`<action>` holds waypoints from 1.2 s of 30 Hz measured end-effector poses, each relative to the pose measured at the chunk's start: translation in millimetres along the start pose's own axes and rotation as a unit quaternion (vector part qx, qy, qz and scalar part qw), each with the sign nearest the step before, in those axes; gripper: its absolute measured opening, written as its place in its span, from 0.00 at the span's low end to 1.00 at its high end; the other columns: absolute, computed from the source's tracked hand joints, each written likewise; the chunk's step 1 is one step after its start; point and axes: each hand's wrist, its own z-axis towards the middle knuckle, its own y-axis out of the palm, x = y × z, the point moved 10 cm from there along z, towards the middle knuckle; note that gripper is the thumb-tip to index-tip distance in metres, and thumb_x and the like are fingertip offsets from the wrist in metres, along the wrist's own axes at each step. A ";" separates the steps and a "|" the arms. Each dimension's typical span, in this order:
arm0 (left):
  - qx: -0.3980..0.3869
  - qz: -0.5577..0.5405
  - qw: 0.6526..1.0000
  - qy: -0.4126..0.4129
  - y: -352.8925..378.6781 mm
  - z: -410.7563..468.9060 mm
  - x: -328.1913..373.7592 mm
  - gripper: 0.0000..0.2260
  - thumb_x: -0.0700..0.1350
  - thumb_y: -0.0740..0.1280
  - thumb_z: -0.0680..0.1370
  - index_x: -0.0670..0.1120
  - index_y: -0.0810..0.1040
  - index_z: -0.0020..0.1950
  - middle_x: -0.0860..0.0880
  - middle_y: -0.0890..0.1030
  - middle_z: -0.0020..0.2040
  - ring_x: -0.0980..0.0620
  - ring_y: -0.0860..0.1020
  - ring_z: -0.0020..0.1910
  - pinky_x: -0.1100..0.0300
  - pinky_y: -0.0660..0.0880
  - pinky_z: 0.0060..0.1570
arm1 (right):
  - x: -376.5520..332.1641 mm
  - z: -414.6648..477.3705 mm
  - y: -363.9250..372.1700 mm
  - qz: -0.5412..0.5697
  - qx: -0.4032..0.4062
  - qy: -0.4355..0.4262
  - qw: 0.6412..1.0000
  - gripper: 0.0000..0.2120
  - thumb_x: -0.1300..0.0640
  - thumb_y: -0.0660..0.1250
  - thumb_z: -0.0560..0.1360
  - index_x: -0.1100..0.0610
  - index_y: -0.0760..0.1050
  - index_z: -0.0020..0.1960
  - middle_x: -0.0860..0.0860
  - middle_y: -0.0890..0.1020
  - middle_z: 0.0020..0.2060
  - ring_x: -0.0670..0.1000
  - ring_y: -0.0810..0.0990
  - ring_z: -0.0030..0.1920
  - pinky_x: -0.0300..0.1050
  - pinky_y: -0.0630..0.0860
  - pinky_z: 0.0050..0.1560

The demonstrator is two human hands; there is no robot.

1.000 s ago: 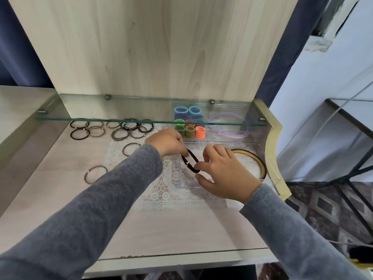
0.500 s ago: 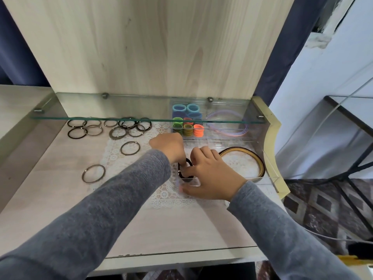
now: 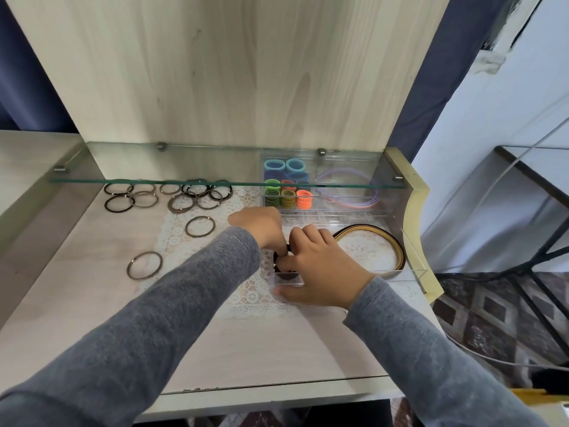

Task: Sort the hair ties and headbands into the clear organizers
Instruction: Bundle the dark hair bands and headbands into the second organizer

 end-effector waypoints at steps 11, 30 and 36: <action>0.036 0.047 0.998 0.008 -7.0 -8.1 1.4 0.08 0.51 0.73 0.68 0.52 0.81 0.45 0.51 0.79 0.44 0.47 0.76 0.48 0.52 0.72 0.56 | -2.3 0.0 -2.6 -0.006 0.012 -0.021 1.000 0.17 0.36 0.63 0.70 0.47 0.80 0.46 0.51 0.71 0.43 0.55 0.68 0.47 0.52 0.68 0.49; 0.077 0.003 0.995 0.069 -6.7 -22.2 0.7 0.11 0.51 0.61 0.79 0.50 0.82 0.50 0.50 0.80 0.50 0.47 0.73 0.47 0.50 0.61 0.52 | 85.9 -14.6 29.7 0.415 -0.071 0.319 0.849 0.12 0.67 0.58 0.74 0.54 0.77 0.42 0.55 0.84 0.43 0.52 0.84 0.41 0.41 0.79 0.38; 0.091 0.058 0.992 0.064 -5.4 -30.6 4.1 0.15 0.53 0.55 0.80 0.48 0.74 0.39 0.50 0.72 0.41 0.45 0.70 0.46 0.47 0.63 0.57 | 80.6 -7.0 46.5 0.417 -0.136 0.360 0.823 0.15 0.63 0.58 0.70 0.69 0.79 0.49 0.64 0.84 0.44 0.62 0.83 0.47 0.60 0.81 0.49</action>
